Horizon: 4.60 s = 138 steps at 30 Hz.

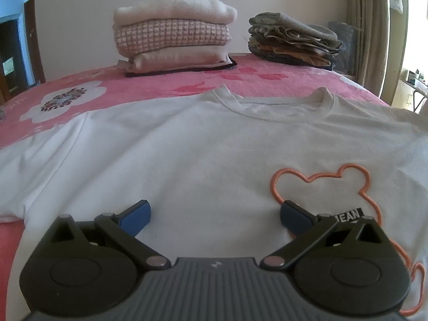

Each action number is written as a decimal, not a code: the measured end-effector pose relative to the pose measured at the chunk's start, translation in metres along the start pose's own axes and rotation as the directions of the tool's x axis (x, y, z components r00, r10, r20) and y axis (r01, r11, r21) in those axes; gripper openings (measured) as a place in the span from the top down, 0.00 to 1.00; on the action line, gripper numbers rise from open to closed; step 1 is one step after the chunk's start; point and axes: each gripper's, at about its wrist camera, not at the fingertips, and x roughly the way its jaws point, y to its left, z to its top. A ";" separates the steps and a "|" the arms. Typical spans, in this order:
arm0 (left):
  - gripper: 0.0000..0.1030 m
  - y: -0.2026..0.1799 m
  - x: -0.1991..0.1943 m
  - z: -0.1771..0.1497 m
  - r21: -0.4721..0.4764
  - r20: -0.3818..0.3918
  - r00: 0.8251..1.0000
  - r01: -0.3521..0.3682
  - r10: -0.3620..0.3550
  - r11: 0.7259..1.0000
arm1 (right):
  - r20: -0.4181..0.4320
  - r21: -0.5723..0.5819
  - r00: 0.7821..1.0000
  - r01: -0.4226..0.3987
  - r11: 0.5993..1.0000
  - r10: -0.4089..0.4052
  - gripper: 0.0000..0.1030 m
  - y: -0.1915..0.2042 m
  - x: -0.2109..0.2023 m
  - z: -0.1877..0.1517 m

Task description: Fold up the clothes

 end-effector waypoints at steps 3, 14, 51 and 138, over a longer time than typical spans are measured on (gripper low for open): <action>0.00 -0.002 0.000 0.000 0.001 0.003 1.000 -0.008 0.008 1.000 | 0.043 0.176 0.998 0.036 0.984 -0.045 0.83 -0.068 -0.025 0.007; 0.00 -0.006 -0.002 0.000 0.004 0.003 0.999 -0.036 0.036 0.999 | 0.046 0.600 0.998 0.004 0.800 -0.039 0.83 -0.166 -0.081 -0.021; 0.14 0.062 -0.064 0.020 -0.159 -0.030 1.000 -0.010 0.005 0.987 | -0.364 0.140 0.737 -0.561 0.816 0.570 0.39 0.099 -0.174 -0.147; 0.98 0.166 -0.023 0.065 -0.684 0.063 0.914 0.332 -0.401 0.649 | -0.421 -0.709 0.587 -0.689 0.153 0.691 0.94 0.375 -0.225 -0.265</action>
